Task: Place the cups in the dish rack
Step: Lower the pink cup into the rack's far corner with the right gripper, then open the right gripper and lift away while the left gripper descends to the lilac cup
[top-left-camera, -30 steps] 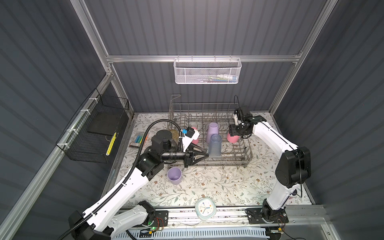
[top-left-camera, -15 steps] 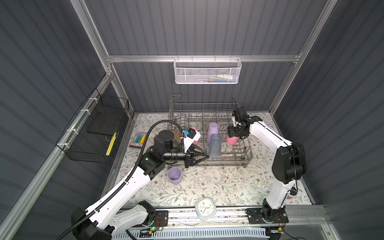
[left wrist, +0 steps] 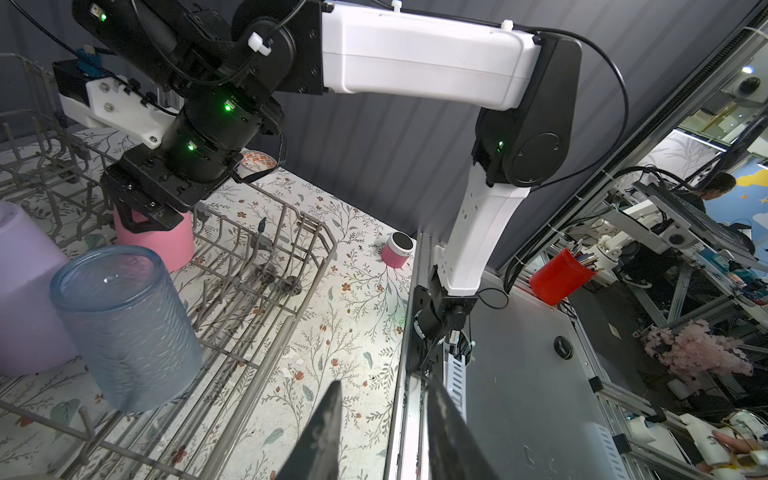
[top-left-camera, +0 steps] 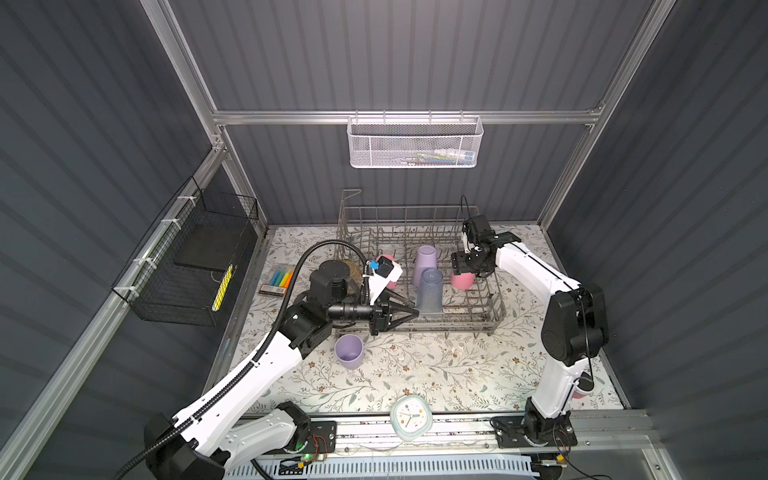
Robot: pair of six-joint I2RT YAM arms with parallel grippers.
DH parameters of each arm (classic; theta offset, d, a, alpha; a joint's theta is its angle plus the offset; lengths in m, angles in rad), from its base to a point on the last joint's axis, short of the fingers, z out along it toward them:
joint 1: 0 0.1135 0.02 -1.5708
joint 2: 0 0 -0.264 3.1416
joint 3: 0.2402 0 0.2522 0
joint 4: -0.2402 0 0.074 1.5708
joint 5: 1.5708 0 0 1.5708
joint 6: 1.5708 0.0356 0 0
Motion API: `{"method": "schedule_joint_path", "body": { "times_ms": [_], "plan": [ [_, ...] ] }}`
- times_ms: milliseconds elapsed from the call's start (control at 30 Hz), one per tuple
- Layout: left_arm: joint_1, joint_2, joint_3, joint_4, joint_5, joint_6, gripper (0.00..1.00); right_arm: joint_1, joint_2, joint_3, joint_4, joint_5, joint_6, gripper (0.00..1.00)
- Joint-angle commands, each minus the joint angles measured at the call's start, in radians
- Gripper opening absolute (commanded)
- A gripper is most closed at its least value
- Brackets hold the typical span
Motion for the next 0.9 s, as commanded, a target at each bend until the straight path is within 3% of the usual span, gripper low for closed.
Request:
{"method": "schedule_joint_path", "body": {
  "times_ms": [0,300,600,867],
  "plan": [
    [0.003,0.004,0.000,-0.021,0.025,0.020,0.34,0.004,-0.034,-0.003,0.013,0.017,0.006,0.83],
    [0.003,-0.028,0.013,-0.105,-0.022,0.041,0.35,0.004,-0.150,-0.066,0.080,0.035,0.029,0.87],
    [0.004,-0.134,0.029,-0.355,-0.196,0.075,0.35,0.004,-0.428,-0.187,0.147,0.128,0.052,0.89],
    [0.002,-0.168,-0.036,-0.533,-0.375,0.041,0.36,0.004,-0.621,-0.273,0.159,0.145,0.063,0.90]
  ]
}}
